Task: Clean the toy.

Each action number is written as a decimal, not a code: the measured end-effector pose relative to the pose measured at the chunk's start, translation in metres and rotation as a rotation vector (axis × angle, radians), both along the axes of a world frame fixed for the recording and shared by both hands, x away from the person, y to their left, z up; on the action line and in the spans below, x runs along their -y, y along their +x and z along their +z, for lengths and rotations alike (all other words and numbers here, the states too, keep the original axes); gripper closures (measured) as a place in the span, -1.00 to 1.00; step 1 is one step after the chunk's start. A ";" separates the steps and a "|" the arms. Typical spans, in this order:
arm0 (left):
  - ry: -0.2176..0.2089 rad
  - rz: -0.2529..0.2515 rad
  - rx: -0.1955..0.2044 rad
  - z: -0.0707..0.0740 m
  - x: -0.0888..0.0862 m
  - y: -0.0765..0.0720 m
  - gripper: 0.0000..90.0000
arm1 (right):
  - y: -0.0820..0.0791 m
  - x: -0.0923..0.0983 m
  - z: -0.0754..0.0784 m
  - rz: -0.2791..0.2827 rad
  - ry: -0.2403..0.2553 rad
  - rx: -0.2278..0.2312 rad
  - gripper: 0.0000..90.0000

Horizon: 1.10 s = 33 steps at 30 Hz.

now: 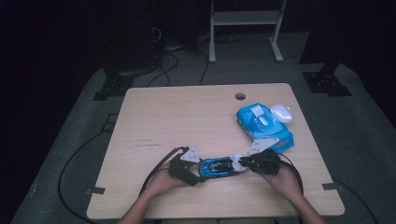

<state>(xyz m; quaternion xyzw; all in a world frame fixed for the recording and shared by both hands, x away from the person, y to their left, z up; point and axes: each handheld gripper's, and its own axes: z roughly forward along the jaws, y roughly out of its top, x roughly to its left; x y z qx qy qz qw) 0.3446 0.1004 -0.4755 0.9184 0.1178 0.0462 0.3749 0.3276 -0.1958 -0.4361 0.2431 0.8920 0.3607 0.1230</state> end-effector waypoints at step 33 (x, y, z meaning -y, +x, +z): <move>0.009 -0.003 0.006 0.000 0.002 0.000 -0.43 | -0.021 -0.083 -0.010 0.244 -0.045 0.030 0.83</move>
